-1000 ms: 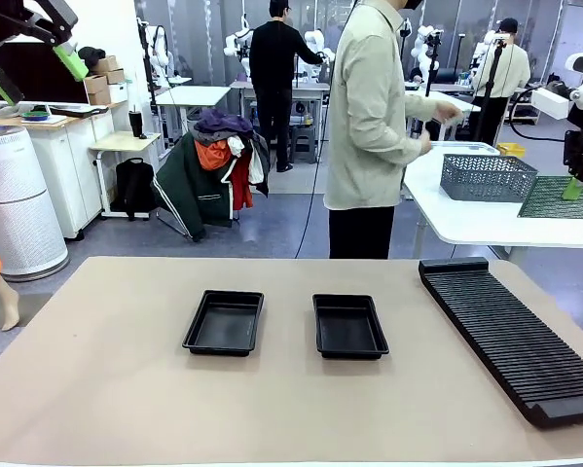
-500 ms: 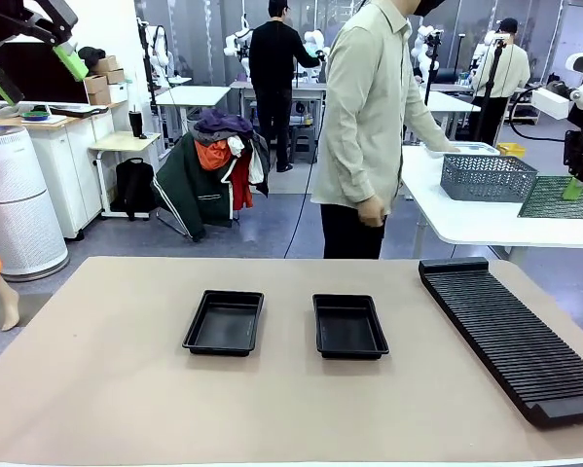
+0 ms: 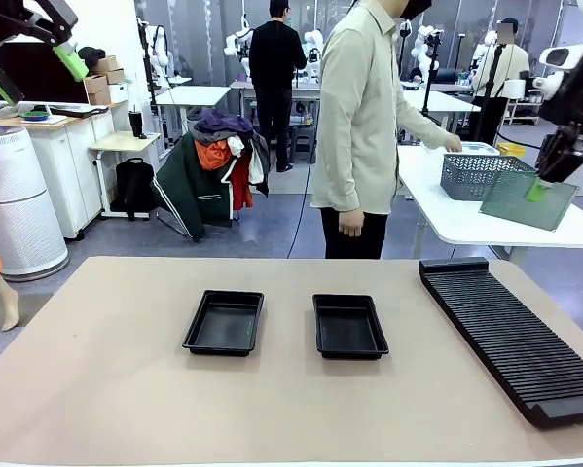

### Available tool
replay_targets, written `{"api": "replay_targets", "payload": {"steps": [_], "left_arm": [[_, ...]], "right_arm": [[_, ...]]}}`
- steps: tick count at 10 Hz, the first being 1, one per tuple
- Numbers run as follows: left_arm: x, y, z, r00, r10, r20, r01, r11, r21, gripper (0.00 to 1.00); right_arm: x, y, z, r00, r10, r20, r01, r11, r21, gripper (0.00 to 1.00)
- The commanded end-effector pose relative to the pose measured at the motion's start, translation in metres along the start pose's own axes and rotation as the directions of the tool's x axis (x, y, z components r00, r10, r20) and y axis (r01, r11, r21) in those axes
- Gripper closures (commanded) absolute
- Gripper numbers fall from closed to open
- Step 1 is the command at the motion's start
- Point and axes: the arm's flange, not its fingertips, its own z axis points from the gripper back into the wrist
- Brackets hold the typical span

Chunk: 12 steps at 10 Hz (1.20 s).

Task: Inspect and transfer BCBs to ESD trays.
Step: Pick up the Blank PCB from the PCB Rack and place it in the left ESD tray.

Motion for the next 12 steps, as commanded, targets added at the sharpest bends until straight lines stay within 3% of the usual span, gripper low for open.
{"api": "replay_targets", "payload": {"steps": [1,4,7,8,10,12], "left_arm": [[0.000,0.001,-0.001,1.000,0.000,-0.001,0.000,1.000,-0.002,0.00],[0.000,0.001,-0.001,1.000,0.000,-0.001,0.000,1.000,-0.002,0.00],[0.000,0.001,-0.001,1.000,0.000,-0.001,0.000,1.000,-0.002,0.00],[0.000,0.001,-0.001,1.000,0.000,-0.001,0.000,1.000,-0.002,0.00],[0.000,0.001,-0.001,1.000,0.000,-0.001,0.000,1.000,-0.002,0.00],[0.000,0.001,-0.001,1.000,0.000,-0.001,0.000,1.000,-0.002,0.00]], "right_arm": [[0.024,0.007,-0.011,0.981,-0.188,0.055,0.183,0.980,0.084,0.97],[0.062,0.016,-0.056,0.880,-0.457,0.128,0.419,0.875,0.244,0.97],[0.095,0.026,-0.111,0.714,-0.681,0.163,0.571,0.700,0.429,0.97],[0.105,0.030,-0.136,0.663,-0.721,0.201,0.559,0.656,0.508,0.97],[0.143,0.042,-0.179,0.574,-0.796,0.191,0.585,0.562,0.585,0.97],[0.175,0.056,-0.220,0.489,-0.844,0.221,0.574,0.503,0.647,0.97]]}}
